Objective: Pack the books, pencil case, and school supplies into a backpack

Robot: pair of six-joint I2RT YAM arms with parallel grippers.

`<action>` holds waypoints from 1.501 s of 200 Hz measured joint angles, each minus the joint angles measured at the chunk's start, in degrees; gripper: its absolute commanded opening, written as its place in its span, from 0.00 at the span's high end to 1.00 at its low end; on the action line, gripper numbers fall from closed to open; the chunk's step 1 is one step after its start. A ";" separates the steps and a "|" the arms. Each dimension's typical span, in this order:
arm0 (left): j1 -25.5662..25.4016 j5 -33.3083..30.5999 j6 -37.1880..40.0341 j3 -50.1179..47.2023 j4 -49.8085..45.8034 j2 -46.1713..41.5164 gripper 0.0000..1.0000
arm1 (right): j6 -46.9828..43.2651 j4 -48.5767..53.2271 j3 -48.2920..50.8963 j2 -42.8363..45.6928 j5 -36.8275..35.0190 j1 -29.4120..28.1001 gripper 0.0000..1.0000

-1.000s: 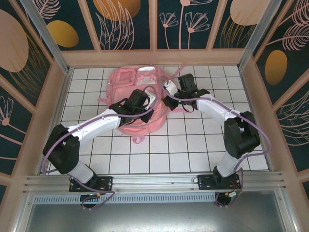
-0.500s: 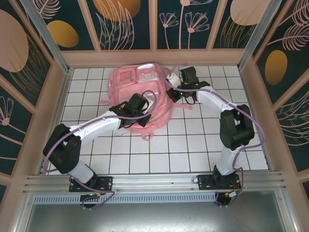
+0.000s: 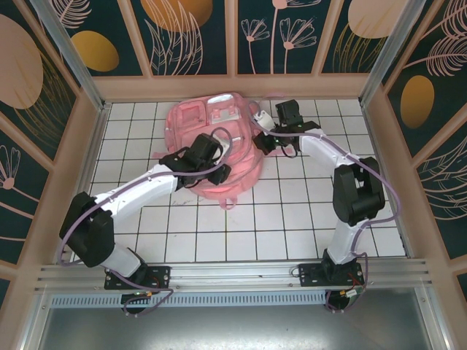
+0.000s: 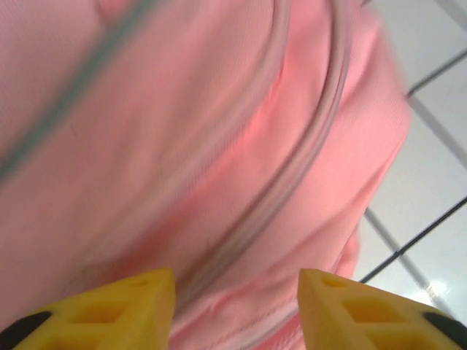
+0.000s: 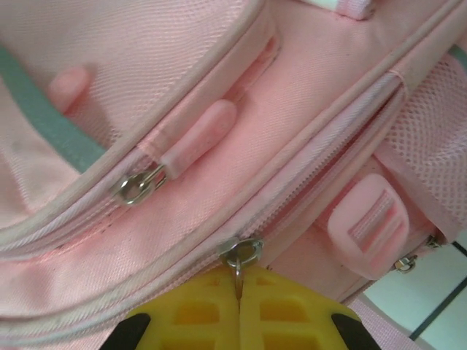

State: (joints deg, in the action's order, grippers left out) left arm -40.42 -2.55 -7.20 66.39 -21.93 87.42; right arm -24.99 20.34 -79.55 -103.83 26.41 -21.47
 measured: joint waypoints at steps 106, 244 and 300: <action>0.59 -1.27 0.94 23.78 -1.95 20.46 0.42 | 0.22 -0.28 0.59 0.94 1.95 -0.33 1.00; 0.76 -3.37 0.09 22.51 -2.05 20.81 0.72 | 0.22 -1.75 1.73 1.18 3.67 0.48 1.00; 0.96 -2.10 1.66 15.04 1.79 15.19 0.91 | -1.20 -1.88 2.47 1.36 3.54 0.22 1.00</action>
State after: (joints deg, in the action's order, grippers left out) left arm -39.46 -4.64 -5.54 81.43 -20.14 102.61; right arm -26.20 18.46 -77.08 -102.48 29.95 -21.26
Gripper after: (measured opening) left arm 0.175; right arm 0.053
